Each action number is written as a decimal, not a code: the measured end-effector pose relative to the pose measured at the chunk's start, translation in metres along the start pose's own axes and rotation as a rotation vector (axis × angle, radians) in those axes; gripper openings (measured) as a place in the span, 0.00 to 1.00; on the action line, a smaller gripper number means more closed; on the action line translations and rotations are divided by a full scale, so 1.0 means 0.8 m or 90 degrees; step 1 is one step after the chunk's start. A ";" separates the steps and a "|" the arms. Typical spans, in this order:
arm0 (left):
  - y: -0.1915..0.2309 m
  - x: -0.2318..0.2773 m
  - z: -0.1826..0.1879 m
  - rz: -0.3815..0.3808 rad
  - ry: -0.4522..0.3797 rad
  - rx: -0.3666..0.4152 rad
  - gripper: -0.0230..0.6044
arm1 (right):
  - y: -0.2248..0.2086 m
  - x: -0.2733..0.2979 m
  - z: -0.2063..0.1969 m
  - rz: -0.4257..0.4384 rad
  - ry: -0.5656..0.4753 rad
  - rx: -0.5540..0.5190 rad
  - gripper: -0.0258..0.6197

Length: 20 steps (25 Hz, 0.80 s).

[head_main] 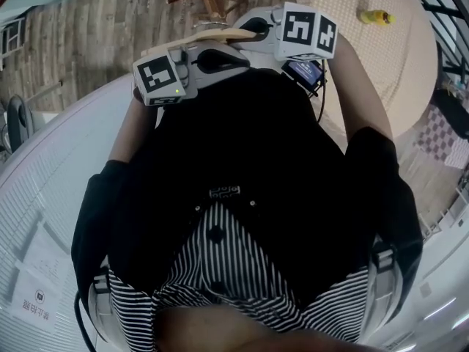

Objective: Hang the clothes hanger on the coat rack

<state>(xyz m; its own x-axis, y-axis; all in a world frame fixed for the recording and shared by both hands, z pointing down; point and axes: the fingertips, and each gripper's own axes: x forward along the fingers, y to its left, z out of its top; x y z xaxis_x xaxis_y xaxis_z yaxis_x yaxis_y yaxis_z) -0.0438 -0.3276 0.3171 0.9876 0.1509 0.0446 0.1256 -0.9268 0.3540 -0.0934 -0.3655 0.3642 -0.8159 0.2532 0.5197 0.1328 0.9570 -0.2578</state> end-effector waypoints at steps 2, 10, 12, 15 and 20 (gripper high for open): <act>0.014 0.015 0.003 0.018 0.005 -0.008 0.04 | -0.009 -0.014 -0.008 0.012 -0.003 -0.009 0.07; 0.030 0.031 0.001 0.070 0.021 -0.011 0.04 | -0.015 -0.021 -0.018 0.058 -0.006 -0.046 0.07; 0.037 0.037 0.002 0.079 0.020 -0.015 0.04 | -0.020 -0.027 -0.021 0.070 -0.007 -0.057 0.07; 0.049 0.040 0.009 0.104 0.021 -0.020 0.04 | -0.029 -0.035 -0.018 0.090 -0.014 -0.073 0.07; 0.065 0.036 0.012 0.139 0.017 -0.020 0.04 | -0.042 -0.030 -0.016 0.120 -0.017 -0.085 0.07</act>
<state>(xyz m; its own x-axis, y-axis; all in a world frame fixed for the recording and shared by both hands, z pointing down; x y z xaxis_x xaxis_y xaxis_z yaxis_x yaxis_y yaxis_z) -0.0077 -0.3748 0.3280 0.9881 -0.0435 0.1476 -0.0948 -0.9275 0.3616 -0.0714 -0.4017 0.3709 -0.7839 0.4268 0.4509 0.3561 0.9040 -0.2367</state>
